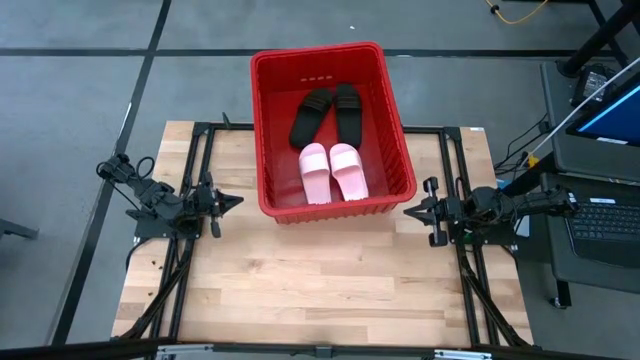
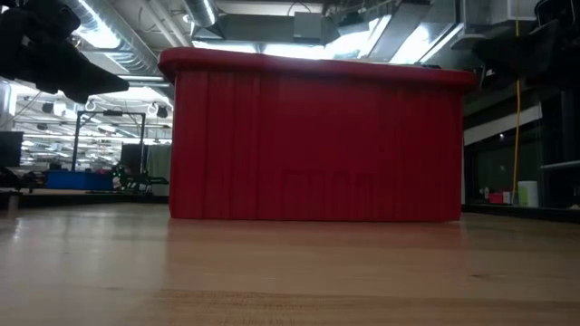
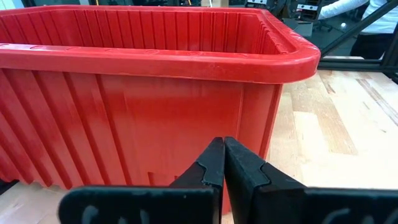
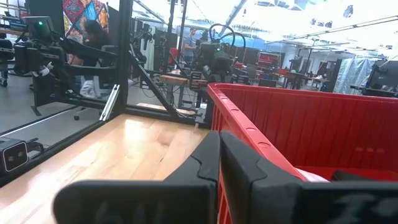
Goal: Pick and place slides into bin
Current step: Return to Home Position
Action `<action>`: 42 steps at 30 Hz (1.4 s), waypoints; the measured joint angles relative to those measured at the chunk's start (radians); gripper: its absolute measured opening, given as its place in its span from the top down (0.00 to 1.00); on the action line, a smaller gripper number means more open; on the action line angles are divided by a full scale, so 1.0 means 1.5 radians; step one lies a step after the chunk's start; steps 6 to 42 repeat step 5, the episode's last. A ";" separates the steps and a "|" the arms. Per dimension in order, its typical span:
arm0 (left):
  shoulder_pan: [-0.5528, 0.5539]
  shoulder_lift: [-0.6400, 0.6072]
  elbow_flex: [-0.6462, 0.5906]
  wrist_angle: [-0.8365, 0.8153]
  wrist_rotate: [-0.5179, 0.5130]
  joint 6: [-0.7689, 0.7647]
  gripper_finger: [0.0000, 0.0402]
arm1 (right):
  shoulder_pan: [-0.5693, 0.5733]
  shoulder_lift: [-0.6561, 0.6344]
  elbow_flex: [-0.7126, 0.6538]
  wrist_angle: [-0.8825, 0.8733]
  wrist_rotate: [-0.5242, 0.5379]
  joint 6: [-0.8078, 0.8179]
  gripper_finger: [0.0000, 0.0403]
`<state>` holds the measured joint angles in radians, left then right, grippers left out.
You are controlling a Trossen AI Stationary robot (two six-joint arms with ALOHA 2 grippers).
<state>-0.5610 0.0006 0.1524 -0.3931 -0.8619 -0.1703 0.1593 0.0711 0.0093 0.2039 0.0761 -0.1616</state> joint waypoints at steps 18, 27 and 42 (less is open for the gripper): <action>0.000 0.000 0.000 0.000 0.000 0.000 0.98 | 0.000 0.000 0.000 0.000 0.000 0.000 0.96; 0.000 0.000 0.000 0.000 0.000 0.000 0.98 | 0.000 0.000 0.000 0.000 0.000 0.000 0.96; 0.000 0.000 0.000 0.000 0.000 0.000 0.98 | 0.000 0.000 0.000 0.000 0.000 0.000 0.96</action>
